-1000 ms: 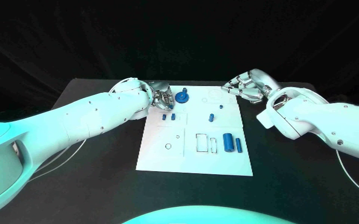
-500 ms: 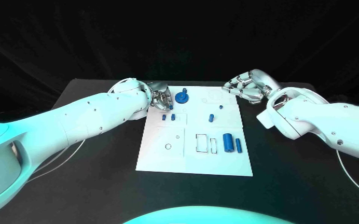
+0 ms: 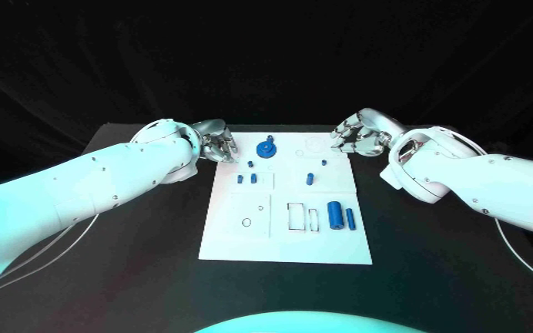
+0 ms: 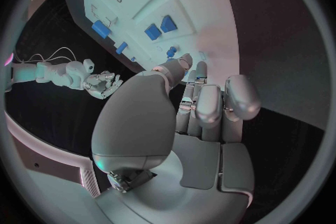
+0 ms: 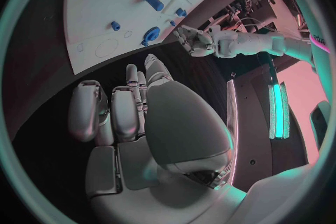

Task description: Assemble the parts on the task board

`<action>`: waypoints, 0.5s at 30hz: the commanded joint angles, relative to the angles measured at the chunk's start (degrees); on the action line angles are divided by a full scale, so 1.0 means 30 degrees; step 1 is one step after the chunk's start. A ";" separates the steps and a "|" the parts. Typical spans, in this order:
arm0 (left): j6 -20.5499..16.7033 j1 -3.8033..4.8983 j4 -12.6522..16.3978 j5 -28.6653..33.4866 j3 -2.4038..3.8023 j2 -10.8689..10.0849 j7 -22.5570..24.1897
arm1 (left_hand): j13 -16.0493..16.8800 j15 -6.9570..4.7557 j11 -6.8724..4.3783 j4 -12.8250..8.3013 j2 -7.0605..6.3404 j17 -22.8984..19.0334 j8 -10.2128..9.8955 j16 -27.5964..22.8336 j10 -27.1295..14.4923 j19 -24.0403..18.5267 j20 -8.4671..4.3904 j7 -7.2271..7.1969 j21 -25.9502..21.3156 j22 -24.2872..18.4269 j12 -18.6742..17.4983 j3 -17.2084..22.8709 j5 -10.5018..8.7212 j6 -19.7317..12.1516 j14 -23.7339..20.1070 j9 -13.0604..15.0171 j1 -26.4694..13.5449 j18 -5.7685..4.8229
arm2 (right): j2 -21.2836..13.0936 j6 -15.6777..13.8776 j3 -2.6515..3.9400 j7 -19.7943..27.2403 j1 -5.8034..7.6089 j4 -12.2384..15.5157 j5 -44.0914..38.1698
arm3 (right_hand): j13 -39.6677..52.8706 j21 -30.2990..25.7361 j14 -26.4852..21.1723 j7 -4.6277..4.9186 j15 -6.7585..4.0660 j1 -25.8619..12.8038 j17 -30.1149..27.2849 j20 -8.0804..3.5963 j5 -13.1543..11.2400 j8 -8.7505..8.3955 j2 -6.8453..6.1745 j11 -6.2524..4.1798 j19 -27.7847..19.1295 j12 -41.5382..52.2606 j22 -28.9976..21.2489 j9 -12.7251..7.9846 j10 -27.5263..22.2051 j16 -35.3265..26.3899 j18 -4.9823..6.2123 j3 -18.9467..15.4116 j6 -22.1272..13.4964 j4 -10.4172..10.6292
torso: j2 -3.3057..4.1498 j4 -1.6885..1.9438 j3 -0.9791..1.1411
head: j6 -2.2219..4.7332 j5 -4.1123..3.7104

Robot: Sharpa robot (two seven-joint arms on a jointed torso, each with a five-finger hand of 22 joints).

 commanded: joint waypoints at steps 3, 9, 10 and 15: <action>-0.3161 0.0142 0.1433 0.6378 0.0079 -0.1263 0.3307 | 0.0116 0.0118 0.0104 0.0052 0.0109 -0.1522 0.0357 -0.0929 -0.0016 -0.1902 0.0122 0.0120 -0.2977 -0.3705 -0.0038 -0.0134 0.0005 0.0692 -0.0680 0.0043 -0.0096 0.0456 | 0.0569 0.2445 0.0006 -0.1410 0.0004 -0.0575 -0.6418 | -0.0821 0.0411 0.0496 -0.0030 0.0056 0.0223 0.0327 0.0000 -0.0079 -0.0321 -0.0208 0.0016 0.0328 -0.0731 0.1503 -0.0127 0.0274 0.0311 -0.0160 0.0269 0.0259 0.0009 | -0.0031 -0.0022 -0.0015 | 0.0167 -0.0490; -0.3019 0.0178 0.3546 1.3989 0.0096 -0.3029 0.4901 | 0.0379 0.0239 0.0221 -0.0196 0.0663 -0.8134 0.0416 -0.5774 -0.0320 -0.4423 0.0236 0.0307 -0.7190 -0.8437 0.0409 -0.0126 0.0005 0.0805 -0.3443 -0.0105 0.0235 0.1292 | 0.1469 0.3246 -0.0006 -0.1978 0.0002 -0.1513 -0.9023 | -0.1612 0.0525 0.0541 -0.0068 0.0077 0.0346 0.0521 -0.0001 0.0098 -0.0643 -0.0469 0.0051 0.0404 -0.1386 0.1640 -0.0238 0.0535 0.0490 -0.0189 0.0588 0.0523 0.0037 | -0.0019 0.0034 -0.0039 | 0.0239 -0.0991; -0.2915 0.0180 0.3843 1.5046 0.0095 -0.3276 0.5026 | 0.0405 0.0274 0.0244 -0.0143 0.0633 -0.8239 0.0415 -0.5896 -0.0363 -0.4486 0.0265 0.0328 -0.7322 -0.8517 0.0452 -0.0261 -0.0006 0.0789 -0.3558 -0.0123 0.0110 0.1280 | 0.1605 0.3326 -0.0012 -0.2009 -0.0002 -0.1674 -0.9238 | -0.1667 0.0510 0.0540 -0.0040 0.0088 0.0344 0.0525 0.0003 0.0107 -0.0665 -0.0497 0.0063 0.0396 -0.1432 0.1637 -0.0246 0.0539 0.0495 -0.0187 0.0607 0.0543 0.0041 | -0.0024 0.0050 -0.0039 | 0.0249 -0.1053; -0.2541 0.0185 0.5037 2.0661 0.0090 -0.4217 0.4651 | 0.0483 0.0422 0.0394 -0.0014 0.0586 -0.8683 0.0301 -0.6383 -0.0749 -0.4752 0.0398 0.0492 -0.7980 -0.8927 0.0573 -0.0912 0.0000 0.0486 -0.4058 -0.0252 -0.0214 0.1270 | 0.2072 0.3668 -0.0039 -0.2027 -0.0098 -0.2173 -0.9795 | -0.1852 0.0551 0.0540 0.0064 0.0124 0.0340 0.0570 0.0034 0.0135 -0.0749 -0.0574 0.0126 0.0415 -0.1583 0.1681 -0.0274 0.0562 0.0531 -0.0203 0.0687 0.0598 0.0057 | -0.0008 0.0086 -0.0062 | 0.0259 -0.1121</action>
